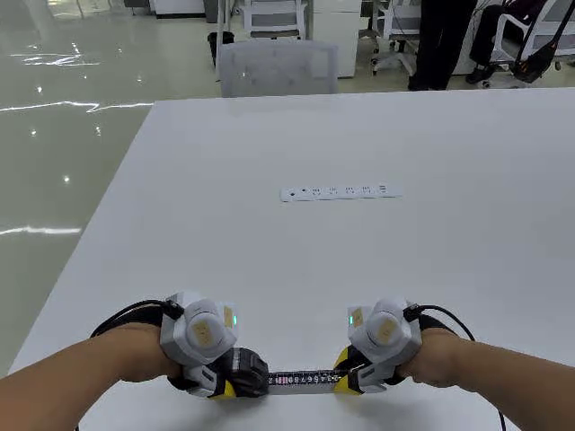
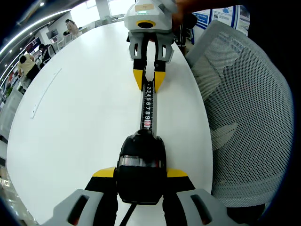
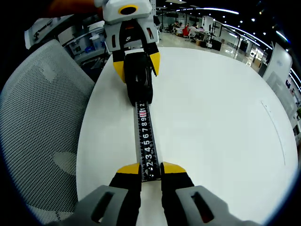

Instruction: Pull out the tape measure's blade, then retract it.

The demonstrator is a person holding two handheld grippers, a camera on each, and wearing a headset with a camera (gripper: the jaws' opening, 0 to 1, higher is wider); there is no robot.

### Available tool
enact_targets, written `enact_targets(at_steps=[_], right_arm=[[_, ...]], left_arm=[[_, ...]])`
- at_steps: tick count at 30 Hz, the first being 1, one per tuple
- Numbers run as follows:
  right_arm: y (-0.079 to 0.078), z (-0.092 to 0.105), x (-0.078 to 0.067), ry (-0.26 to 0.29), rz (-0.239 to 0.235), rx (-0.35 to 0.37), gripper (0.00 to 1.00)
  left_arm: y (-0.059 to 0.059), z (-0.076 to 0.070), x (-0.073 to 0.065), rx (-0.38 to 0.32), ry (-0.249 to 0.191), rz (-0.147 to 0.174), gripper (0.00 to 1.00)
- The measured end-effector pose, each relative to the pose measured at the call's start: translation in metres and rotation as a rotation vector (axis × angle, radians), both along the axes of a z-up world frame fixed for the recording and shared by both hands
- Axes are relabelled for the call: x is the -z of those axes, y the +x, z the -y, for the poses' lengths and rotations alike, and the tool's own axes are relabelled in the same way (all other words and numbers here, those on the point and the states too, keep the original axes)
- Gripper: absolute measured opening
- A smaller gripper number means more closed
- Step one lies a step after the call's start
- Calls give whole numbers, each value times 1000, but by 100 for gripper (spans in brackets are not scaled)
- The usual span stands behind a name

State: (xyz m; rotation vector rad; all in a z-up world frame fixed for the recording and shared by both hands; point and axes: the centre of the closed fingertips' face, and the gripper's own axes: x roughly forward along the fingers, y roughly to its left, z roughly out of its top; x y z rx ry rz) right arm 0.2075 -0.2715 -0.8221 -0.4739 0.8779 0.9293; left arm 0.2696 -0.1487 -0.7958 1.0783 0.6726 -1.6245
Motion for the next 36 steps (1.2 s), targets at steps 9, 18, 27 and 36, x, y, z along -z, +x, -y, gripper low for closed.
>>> enact_targets(at_steps=[9,18,27,36], right_arm=[[-4,8,0,-6,-1,7,14],[-6,15,0,-11,-1,11,14],[-9,18,0,-12,-4,16,14],[-12,25,0,-13,-10,23,14]], left_arm=[[0,0,0,-3,3,7,33],[1,-1,1,-10,0,11,33],[1,0,0,-15,-7,8,33],[1,0,0,-23,-14,4,33]])
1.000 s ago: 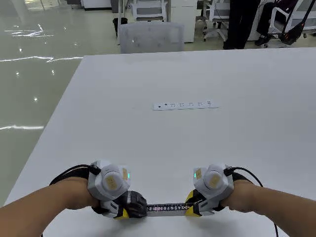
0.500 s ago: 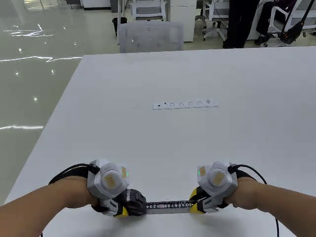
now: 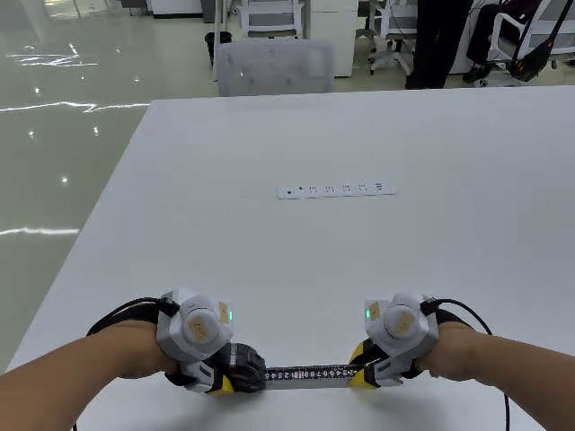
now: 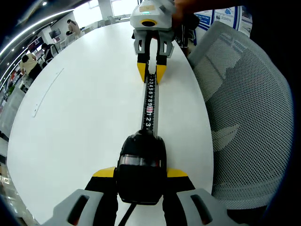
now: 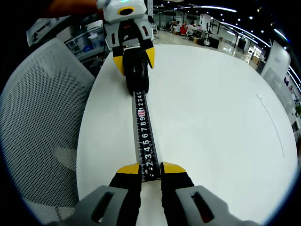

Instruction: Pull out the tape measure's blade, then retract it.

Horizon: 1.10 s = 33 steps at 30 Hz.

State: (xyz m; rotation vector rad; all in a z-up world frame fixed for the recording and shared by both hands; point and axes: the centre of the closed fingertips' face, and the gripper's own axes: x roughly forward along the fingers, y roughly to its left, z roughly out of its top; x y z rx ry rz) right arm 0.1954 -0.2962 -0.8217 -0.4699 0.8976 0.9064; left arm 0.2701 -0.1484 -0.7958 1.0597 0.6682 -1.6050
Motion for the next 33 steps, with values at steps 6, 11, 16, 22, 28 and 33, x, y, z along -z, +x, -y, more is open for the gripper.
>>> enact_targets(at_steps=[6,11,16,22,28,33], right_arm=[[-2,3,0,0,-2,3,14],[-3,6,0,2,-1,7,14],[-5,9,0,2,-1,7,14],[-5,12,0,-1,-6,7,14],[-8,18,0,-6,-7,9,14],[-11,26,0,-9,-8,16,14]], left_arm=[[0,0,0,-1,-4,4,33],[0,0,0,-3,-11,10,33],[0,-1,0,-5,-7,14,33],[0,-1,0,-9,-5,16,33],[0,-1,0,-8,0,15,33],[1,0,1,-11,1,13,33]])
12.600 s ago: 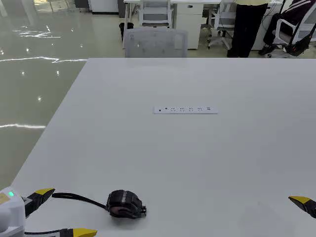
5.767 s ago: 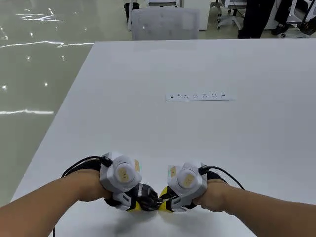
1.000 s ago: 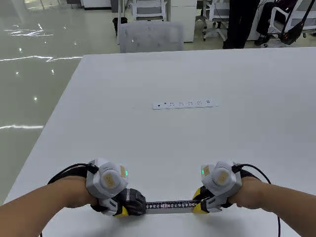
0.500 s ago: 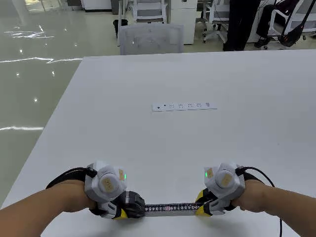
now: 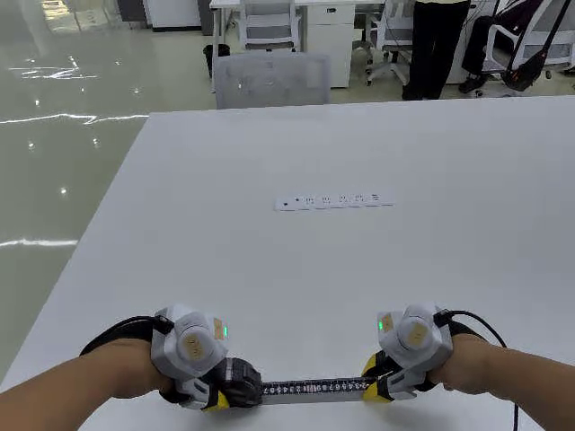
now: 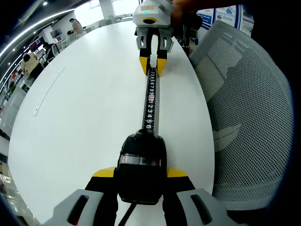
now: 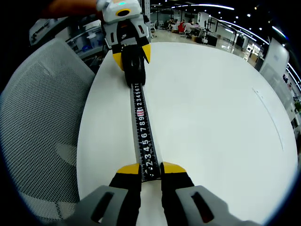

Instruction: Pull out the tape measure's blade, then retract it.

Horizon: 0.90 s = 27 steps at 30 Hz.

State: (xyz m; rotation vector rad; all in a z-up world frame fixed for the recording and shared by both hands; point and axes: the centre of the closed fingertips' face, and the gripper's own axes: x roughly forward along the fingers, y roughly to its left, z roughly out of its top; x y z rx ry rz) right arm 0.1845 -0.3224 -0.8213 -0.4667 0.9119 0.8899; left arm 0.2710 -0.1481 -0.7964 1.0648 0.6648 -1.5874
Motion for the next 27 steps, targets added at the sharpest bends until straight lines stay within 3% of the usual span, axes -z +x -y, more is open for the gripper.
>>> enact_targets(at_steps=[27], right_arm=[[-16,29,-1,-17,-1,21,14]], left_arm=[[-1,0,0,-6,-5,3,33]])
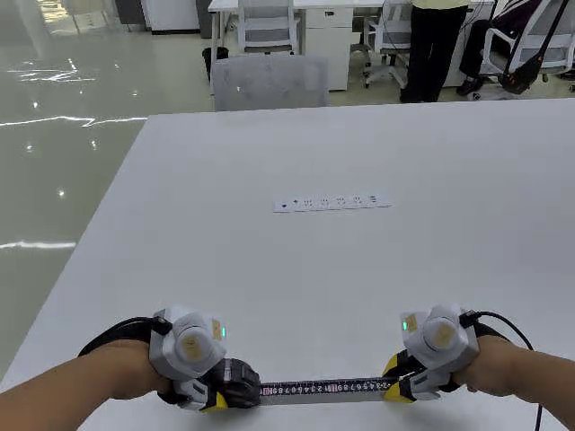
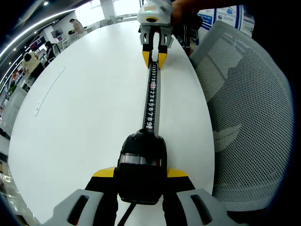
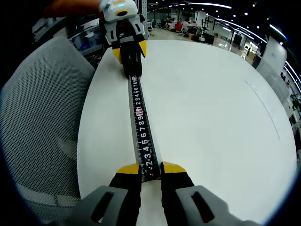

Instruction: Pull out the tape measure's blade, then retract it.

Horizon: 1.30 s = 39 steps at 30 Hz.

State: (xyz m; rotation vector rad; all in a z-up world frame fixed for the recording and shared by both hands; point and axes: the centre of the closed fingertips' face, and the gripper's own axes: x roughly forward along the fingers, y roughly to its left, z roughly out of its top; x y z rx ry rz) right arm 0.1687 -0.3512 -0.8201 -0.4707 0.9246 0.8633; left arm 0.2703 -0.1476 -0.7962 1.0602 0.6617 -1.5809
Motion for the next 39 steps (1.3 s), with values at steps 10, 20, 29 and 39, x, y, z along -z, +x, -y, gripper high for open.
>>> enact_targets(at_steps=[10,20,29,39], right_arm=[[-2,6,0,-9,0,2,14],[-8,15,0,-8,-4,14,14],[-9,19,0,-17,-4,14,14],[-8,18,0,-25,-11,23,14]], left_arm=[[0,-1,0,-4,-1,2,33],[0,0,0,-7,0,2,33],[0,0,1,-11,-1,1,33],[1,0,1,-16,-2,-2,33]])
